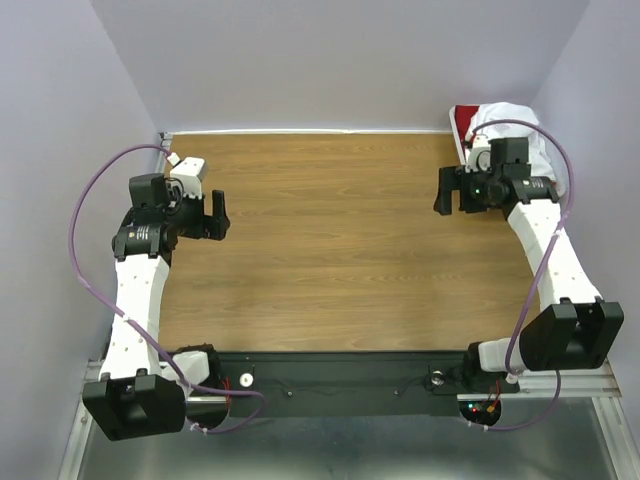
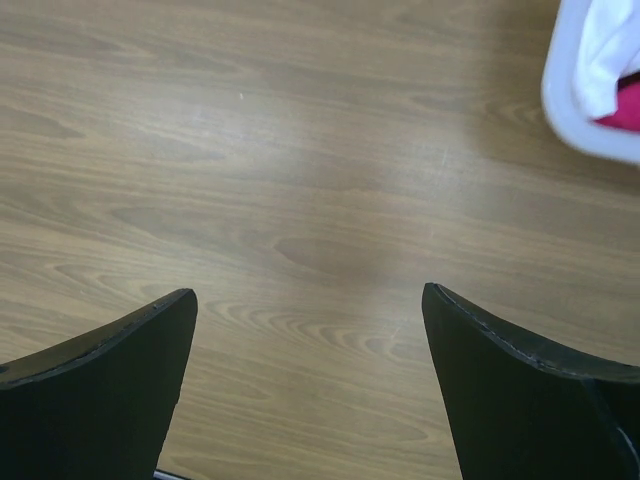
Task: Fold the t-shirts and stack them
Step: Grab the tshirt from the pile
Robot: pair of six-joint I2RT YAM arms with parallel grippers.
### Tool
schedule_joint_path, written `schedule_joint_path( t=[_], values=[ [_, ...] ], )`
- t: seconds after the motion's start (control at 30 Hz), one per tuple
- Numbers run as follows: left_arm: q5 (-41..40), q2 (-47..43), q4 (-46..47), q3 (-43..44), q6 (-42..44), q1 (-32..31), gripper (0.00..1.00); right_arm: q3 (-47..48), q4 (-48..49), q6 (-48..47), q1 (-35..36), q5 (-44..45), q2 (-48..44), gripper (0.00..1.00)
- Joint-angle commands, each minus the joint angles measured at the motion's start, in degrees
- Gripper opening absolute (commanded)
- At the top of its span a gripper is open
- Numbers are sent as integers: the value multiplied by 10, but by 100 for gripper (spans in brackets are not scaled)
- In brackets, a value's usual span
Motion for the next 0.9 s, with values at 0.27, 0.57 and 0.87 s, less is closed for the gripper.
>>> schedule_joint_path(
  t=[0.27,0.57,0.87],
  values=[
    [-146,55,60,55,-86,-3,99,260,3,-55,-96,28,177,100],
    [-220,166,42,88,-96,-2,99,434,2,-56,-156,50,373,100],
    [-167,204,41,110,-61,-1,98,496,6,-39,-157,58,489,100]
  ],
)
